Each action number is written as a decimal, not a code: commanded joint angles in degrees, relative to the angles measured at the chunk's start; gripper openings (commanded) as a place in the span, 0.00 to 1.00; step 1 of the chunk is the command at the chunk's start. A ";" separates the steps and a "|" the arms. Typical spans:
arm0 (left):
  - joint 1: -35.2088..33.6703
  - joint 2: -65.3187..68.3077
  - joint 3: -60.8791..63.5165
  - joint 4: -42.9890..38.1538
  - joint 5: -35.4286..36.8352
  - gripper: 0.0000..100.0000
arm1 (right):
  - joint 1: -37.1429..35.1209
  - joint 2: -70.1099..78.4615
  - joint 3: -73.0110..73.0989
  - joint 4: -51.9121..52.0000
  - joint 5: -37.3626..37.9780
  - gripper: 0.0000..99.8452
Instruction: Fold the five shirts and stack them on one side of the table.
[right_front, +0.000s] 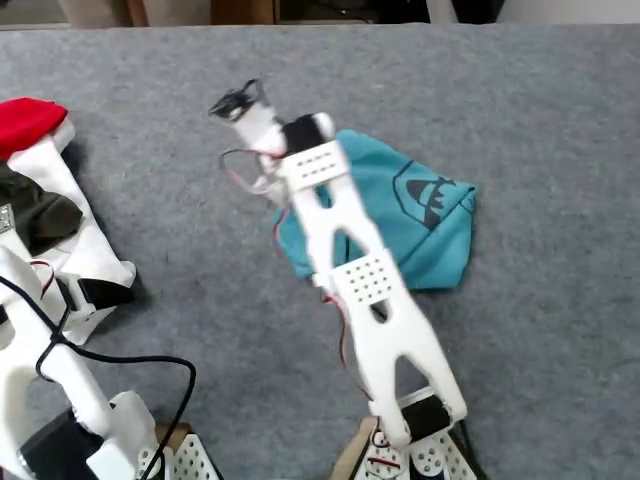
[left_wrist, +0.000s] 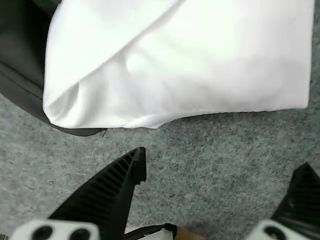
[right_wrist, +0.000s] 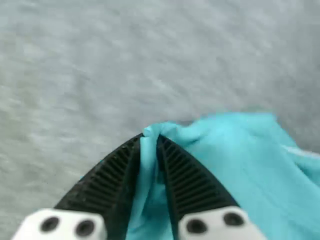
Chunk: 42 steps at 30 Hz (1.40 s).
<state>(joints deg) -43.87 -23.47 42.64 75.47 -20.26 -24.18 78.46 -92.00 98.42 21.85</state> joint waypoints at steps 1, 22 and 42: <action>2.11 -1.19 -0.18 -0.62 -0.26 0.43 | 7.25 -0.48 -2.86 0.44 0.18 0.00; 46.59 -1.10 -5.63 -3.16 22.51 0.43 | 41.10 -0.48 -2.95 -2.02 8.97 0.01; 72.00 55.34 -69.45 0.26 38.95 0.35 | 44.88 1.45 -2.95 -3.87 5.45 0.01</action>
<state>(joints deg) 24.97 25.23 -10.55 67.82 18.07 18.99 80.13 -93.23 95.43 27.30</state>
